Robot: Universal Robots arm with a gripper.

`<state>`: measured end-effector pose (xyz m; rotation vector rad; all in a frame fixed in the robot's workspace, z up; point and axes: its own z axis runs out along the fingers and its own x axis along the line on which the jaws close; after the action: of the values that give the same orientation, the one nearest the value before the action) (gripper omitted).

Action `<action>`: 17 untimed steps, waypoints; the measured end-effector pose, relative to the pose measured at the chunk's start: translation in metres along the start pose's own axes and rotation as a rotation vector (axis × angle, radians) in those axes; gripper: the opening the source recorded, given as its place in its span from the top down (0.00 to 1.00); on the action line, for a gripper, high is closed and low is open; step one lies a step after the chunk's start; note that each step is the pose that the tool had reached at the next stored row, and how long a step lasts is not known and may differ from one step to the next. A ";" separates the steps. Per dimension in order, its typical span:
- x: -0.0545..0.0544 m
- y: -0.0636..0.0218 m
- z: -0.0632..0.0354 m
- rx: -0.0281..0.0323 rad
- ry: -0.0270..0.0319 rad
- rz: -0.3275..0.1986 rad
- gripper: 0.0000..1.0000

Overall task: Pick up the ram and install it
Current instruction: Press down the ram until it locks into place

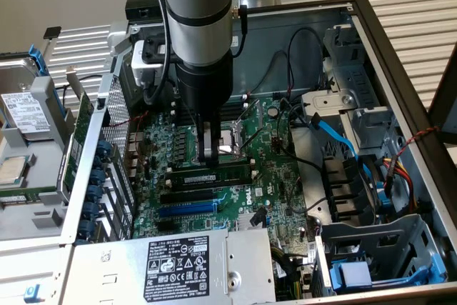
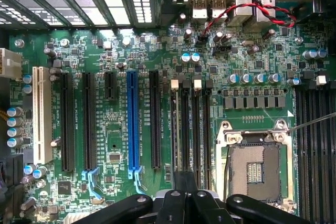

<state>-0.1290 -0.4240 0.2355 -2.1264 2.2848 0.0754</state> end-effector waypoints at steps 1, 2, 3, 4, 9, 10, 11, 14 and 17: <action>0.000 0.0000 0.0001 0.0000 0.0007 0.000 0.90; 0.000 0.0000 0.0001 -0.0002 0.0017 0.000 0.90; 0.000 0.0000 0.0000 -0.0005 0.0025 0.000 0.90; 0.000 0.0000 0.0000 -0.0006 0.0027 0.000 0.90; 0.000 0.0000 0.0000 -0.0007 0.0027 0.000 0.90; 0.000 0.0001 0.0000 -0.0007 0.0027 0.000 0.90; 0.000 0.0001 0.0000 -0.0007 0.0027 0.000 0.90; 0.001 0.0009 0.0000 -0.0007 0.0027 0.000 0.90; 0.001 0.0015 0.0000 -0.0008 0.0028 0.000 0.90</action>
<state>-0.1306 -0.4246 0.2355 -2.1284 2.2865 0.0734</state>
